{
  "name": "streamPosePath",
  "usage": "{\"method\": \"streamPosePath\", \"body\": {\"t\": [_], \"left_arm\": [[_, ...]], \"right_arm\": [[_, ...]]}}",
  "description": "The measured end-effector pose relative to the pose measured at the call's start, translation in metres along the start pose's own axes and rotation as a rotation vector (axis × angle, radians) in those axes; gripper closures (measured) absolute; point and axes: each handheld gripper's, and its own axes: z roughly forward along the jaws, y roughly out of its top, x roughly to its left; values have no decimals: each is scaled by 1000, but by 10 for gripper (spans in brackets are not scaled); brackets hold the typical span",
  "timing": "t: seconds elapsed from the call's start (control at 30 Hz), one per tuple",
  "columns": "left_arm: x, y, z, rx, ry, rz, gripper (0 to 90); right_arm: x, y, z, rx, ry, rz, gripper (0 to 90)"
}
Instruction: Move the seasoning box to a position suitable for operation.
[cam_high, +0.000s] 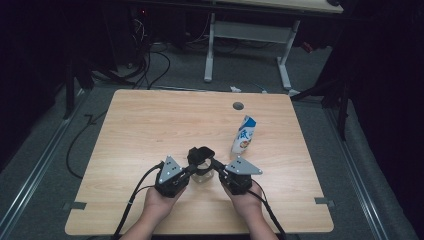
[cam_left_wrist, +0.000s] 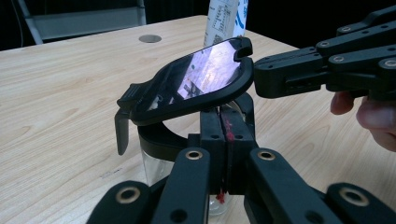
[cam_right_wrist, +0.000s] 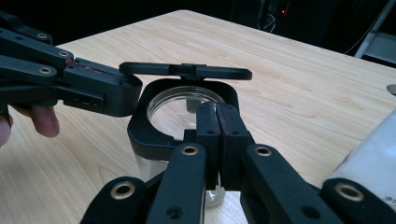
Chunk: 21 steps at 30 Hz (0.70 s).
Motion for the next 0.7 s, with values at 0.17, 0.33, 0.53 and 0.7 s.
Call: {"method": "streamPosePath", "body": {"t": [0.17, 0.33, 0.53, 0.7], "left_arm": [[0, 2, 0, -6, 1, 1, 888], [1, 5, -1, -18, 6, -1, 888], [4, 8, -2, -27, 18, -1, 888], [7, 11, -1, -35, 32, -7, 888]], "right_arm": [[0, -1, 5, 8, 5, 1, 887], [2, -3, 8, 13, 12, 7, 888], [1, -5, 8, 4, 16, 10, 900], [1, -5, 8, 4, 18, 9, 900]]}}
